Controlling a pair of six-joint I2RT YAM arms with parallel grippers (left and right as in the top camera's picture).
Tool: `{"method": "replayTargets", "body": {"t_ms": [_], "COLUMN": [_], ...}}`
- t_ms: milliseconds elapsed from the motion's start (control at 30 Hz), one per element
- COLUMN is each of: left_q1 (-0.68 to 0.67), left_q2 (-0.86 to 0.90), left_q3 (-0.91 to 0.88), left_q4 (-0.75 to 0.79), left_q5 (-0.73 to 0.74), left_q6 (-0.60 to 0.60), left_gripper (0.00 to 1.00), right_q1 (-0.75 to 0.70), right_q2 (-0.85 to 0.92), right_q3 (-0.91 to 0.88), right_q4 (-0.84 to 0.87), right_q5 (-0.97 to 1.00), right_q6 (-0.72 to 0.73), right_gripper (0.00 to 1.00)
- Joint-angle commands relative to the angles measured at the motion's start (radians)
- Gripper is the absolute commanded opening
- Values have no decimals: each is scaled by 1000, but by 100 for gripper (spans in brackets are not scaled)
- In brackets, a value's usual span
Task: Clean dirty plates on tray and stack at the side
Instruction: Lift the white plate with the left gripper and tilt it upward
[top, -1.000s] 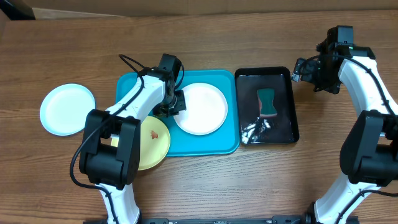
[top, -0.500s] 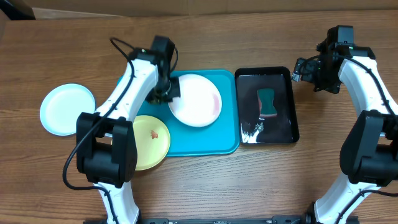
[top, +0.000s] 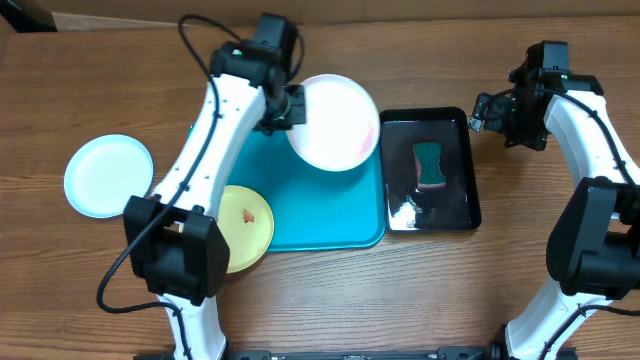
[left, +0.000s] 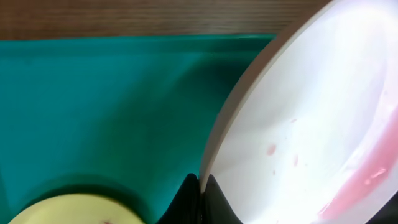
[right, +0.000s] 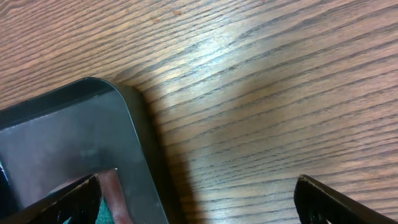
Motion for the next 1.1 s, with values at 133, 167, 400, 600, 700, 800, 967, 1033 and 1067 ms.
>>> {"method": "replayTargets", "body": {"t_ms": [133, 167, 400, 600, 700, 800, 967, 1033, 1067], "left_q1": [-129, -146, -315, -441, -497, -553, -644, -688, -703], "left_q2": [16, 16, 16, 16, 16, 16, 16, 16, 16], "left_q3": [40, 40, 40, 41, 45, 60, 105, 125, 132], "left_q4": [69, 79, 145, 150, 149, 151, 164, 183, 192], "left_q5": [-104, -126, -426, -752, -875, -964, -1169, -1278, -1309], "left_q6": [-49, -49, -59, -55, -55, -36, -8, 13, 26], "left_gripper": [4, 4, 4, 4, 4, 4, 4, 4, 4], "right_q1": [3, 3, 3, 3, 3, 3, 3, 3, 3], "right_q2": [-27, -27, -27, -27, -27, -27, -27, -27, -27], "right_q3": [11, 11, 11, 11, 11, 11, 11, 11, 11], "right_q4": [3, 3, 3, 3, 3, 3, 3, 3, 3], "right_q5": [4, 4, 4, 3, 4, 4, 4, 4, 4], "right_q6": [4, 4, 4, 4, 4, 4, 4, 4, 4], "right_gripper": [100, 100, 100, 100, 100, 100, 100, 100, 100]}}
